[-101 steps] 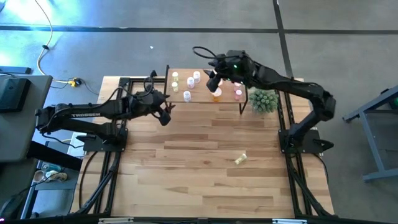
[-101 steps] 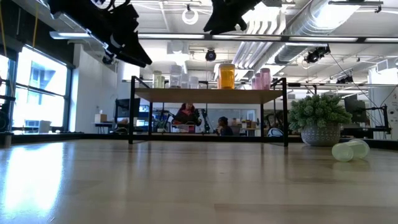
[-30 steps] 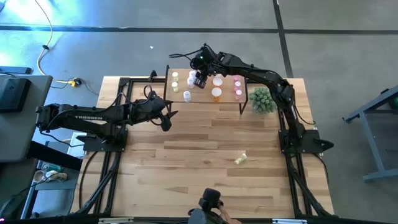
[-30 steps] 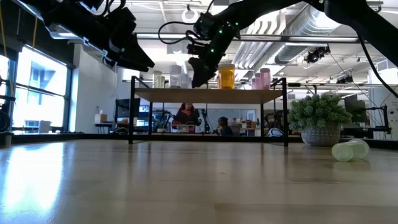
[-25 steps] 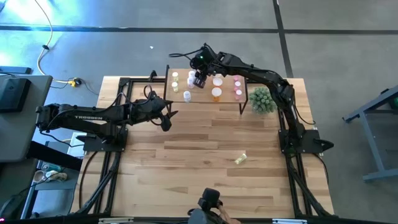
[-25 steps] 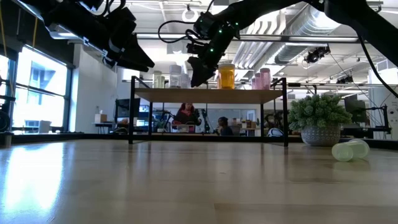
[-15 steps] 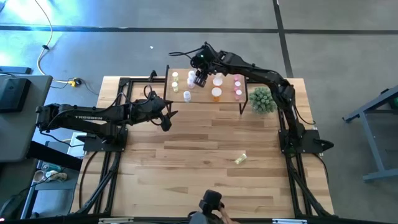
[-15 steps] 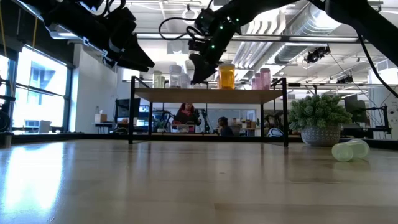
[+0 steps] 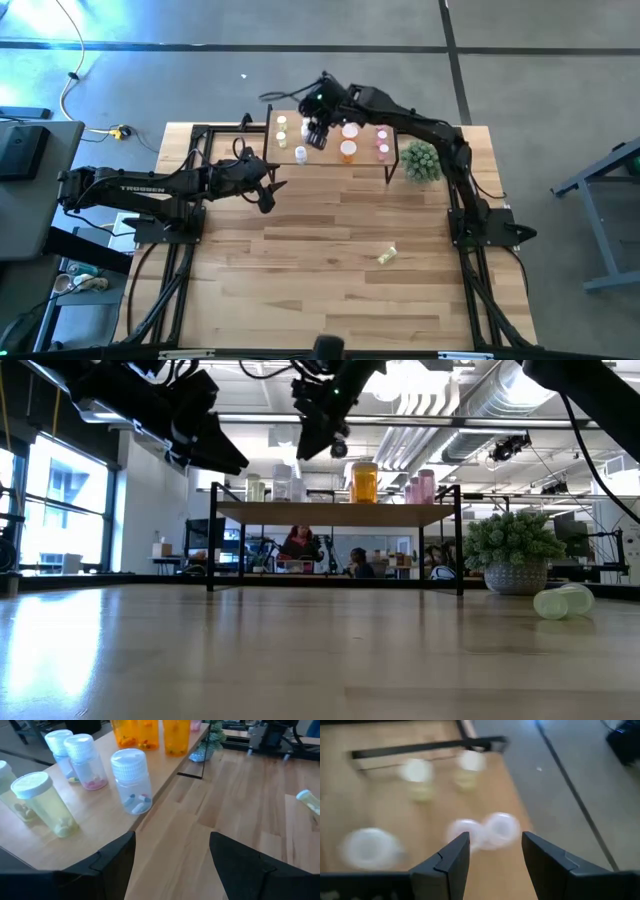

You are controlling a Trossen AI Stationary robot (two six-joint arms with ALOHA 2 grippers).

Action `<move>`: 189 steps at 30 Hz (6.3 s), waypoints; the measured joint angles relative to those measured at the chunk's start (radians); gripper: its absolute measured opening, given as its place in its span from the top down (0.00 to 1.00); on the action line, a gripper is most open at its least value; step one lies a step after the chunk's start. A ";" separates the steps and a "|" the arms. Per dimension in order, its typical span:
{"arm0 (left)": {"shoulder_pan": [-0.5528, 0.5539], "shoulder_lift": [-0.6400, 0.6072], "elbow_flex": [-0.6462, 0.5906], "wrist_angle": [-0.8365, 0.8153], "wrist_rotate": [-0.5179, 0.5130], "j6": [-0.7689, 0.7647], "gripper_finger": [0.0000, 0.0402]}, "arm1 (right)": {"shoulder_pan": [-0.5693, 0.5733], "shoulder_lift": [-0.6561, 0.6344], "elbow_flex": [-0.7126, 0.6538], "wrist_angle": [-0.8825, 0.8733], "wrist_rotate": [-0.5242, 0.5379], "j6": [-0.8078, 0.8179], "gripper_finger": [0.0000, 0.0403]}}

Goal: Pick and place medicine bottles onto shelf by color
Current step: Adjust the pill bottles on the shelf, then put the yellow pill bottle aligned with the other yellow pill bottle on the shelf

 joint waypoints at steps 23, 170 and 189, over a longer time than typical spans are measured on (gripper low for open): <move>0.000 0.021 0.001 0.110 0.050 0.230 0.39 | 0.173 -0.051 0.054 0.046 0.244 -0.138 0.57; 0.069 -0.142 0.001 -0.112 -0.002 0.124 0.39 | 0.194 -0.295 -0.500 0.122 -0.068 0.040 0.86; 0.033 -0.142 0.001 -0.116 -0.003 0.092 0.39 | 0.219 -0.449 -0.695 -0.048 -0.153 0.020 0.90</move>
